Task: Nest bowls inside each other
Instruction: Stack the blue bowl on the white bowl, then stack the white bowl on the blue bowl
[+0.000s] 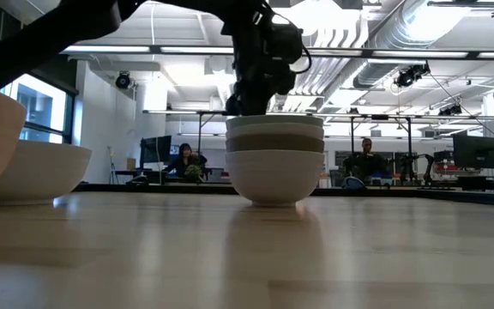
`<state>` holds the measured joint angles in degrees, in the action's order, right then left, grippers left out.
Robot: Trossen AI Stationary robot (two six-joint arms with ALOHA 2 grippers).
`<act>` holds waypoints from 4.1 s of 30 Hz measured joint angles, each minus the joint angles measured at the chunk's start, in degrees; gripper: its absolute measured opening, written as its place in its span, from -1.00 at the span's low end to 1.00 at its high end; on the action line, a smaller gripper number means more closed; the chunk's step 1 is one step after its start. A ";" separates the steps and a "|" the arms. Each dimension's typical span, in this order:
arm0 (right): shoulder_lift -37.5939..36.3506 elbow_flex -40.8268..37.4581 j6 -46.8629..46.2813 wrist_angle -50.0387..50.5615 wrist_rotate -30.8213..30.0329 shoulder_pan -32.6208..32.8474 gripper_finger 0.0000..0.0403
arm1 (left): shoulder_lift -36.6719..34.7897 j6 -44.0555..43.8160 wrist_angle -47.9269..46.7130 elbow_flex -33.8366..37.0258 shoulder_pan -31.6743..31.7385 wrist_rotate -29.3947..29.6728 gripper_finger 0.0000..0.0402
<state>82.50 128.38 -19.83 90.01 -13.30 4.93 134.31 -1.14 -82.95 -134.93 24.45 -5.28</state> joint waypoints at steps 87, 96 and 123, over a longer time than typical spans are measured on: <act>0.02 0.00 -1.80 -0.04 0.26 0.00 -0.36 | -54.33 31.83 4.75 75.75 7.14 1.44 -0.18; 0.04 0.00 -1.80 -1.31 0.24 0.00 -0.36 | -54.30 32.46 10.66 79.23 7.47 1.42 -0.18; 0.04 0.00 -2.22 -2.87 0.15 0.00 -0.36 | -54.06 29.37 21.69 87.41 9.48 0.90 -0.42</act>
<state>82.54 128.38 -22.04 87.14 -13.15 4.93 80.25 28.23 -61.25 -47.53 33.93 -4.38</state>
